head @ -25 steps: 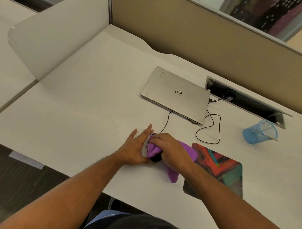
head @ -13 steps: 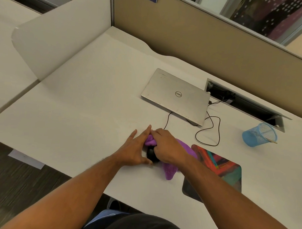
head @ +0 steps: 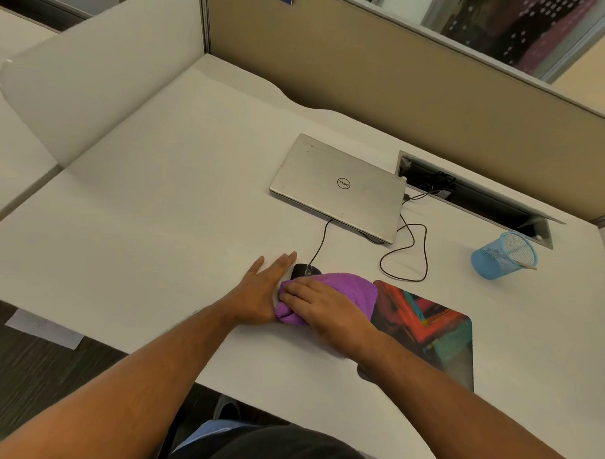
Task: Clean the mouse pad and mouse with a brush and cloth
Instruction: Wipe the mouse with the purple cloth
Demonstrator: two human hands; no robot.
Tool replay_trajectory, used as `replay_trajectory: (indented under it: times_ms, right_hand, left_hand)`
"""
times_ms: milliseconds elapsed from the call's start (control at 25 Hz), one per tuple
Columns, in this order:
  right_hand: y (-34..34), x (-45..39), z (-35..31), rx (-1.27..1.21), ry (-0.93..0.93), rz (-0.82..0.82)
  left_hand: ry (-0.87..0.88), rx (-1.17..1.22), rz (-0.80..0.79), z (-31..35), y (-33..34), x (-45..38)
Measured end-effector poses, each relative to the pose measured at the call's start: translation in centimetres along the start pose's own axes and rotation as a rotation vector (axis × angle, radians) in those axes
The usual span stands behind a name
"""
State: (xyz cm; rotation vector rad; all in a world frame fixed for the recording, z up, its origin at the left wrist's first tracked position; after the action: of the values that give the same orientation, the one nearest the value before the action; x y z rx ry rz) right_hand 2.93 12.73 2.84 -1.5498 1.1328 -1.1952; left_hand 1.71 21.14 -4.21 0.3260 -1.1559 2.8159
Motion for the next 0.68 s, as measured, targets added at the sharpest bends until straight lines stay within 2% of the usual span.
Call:
replay_trajectory:
  times_ms: [320, 440, 560, 680]
  right_hand:
    - [0.5, 1.3, -1.8, 0.111, -0.121, 0.116]
    - [1.4, 1.6, -1.5, 0.110, -0.099, 0.085]
    - [2.6, 2.1, -0.8, 0.052, -0.044, -0.018]
    - [3.1, 2.9, -0.5, -0.046, 0.087, 0.011]
  left_hand:
    - [-0.045, -0.074, -0.217, 0.1, -0.1, -0.3]
    - [-0.082, -0.032, -0.229, 0.4, -0.4, -0.3]
    - [-0.104, -0.010, -0.220, 0.5, -0.5, -0.2]
    - [-0.125, 0.017, -0.205, 0.5, -0.6, -0.3]
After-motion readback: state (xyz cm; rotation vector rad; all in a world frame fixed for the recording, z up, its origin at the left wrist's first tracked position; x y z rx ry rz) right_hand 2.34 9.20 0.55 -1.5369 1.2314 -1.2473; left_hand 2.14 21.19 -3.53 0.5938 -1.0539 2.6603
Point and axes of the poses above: each hand's wrist, its own x-axis away from the middle knuckle, its own y-axis out of the palm, z = x × y, the point moved 10 cm from there along -x, towards the middle knuckle, and after that the axes turned 10 degrees about -z, right-handed, at the moved point
